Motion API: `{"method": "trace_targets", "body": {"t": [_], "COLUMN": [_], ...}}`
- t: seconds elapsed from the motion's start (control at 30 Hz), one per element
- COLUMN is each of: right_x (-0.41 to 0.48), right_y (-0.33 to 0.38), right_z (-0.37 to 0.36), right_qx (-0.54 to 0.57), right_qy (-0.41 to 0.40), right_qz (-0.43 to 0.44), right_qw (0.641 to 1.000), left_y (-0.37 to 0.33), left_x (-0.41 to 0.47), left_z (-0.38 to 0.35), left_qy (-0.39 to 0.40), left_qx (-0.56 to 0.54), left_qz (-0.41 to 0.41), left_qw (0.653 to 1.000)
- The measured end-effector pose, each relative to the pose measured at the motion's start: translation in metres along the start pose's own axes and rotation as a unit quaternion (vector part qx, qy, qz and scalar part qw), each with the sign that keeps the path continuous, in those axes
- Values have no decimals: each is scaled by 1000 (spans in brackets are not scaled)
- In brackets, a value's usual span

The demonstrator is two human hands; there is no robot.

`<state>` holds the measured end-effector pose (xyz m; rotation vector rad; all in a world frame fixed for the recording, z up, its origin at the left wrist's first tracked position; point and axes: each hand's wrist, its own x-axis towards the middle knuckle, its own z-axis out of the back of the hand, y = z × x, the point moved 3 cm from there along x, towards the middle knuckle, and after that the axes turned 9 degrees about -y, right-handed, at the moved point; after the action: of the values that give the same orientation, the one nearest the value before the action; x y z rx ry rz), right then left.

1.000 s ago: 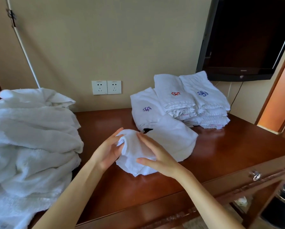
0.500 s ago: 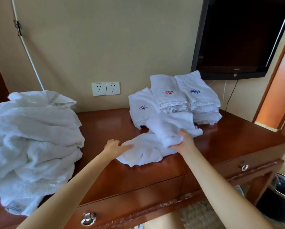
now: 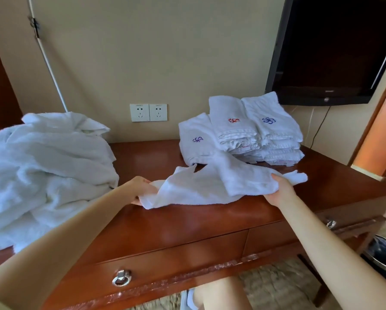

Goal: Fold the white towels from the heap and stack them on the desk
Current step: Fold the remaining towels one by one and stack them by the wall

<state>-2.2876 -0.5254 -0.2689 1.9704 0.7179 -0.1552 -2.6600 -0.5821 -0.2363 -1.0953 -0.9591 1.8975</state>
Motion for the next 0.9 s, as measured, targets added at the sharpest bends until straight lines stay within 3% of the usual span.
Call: {"method": "trace_targets", "body": {"t": [0.07,0.1,0.2,0.23,0.3,0.37,0.43,0.47,0.57,0.6,0.67,0.73,0.9], "right_x": [-4,11,-3,-1,-5,-31,-42,-53,-96,-111,-133,-146,-156], "right_y": [-5,0,9,17,32,42,35,30,6,-2,-19,-35,-56], "right_z": [-5,-4,-4,1,3,3,-2,-6,-9,-7,-2,2,5], "right_qx": [-151,-223,-388,-421,-467,-469,-455,-441,-424,-437,-457,-469,-461], "right_qy": [71,-12,162,157,69,92,186,273,515,563,620,644,644], "right_qz": [76,147,4,3,180,354,446,456,391,371,335,304,299], "right_qw": [983,963,907,893,863,804,747,723,634,595,542,522,532], "left_y": [8,8,-2,-5,-9,-6,2,5,10,12,18,25,26], "left_x": [4,6,-1,-4,-16,-30,-34,-33,-30,-30,-27,-19,-6], "left_z": [7,8,4,2,-4,-15,-27,-31,-27,-22,-8,6,18], "left_qy": [-28,-40,-97,-107,-100,-61,-41,-29,65,91,82,38,-27], "left_qx": [119,182,291,288,275,322,415,437,343,332,388,445,411], "left_qz": [-84,-140,-277,-318,-380,-409,-399,-386,-341,-339,-367,-401,-461], "left_qw": [989,973,910,897,877,852,816,811,873,876,842,800,786]}}
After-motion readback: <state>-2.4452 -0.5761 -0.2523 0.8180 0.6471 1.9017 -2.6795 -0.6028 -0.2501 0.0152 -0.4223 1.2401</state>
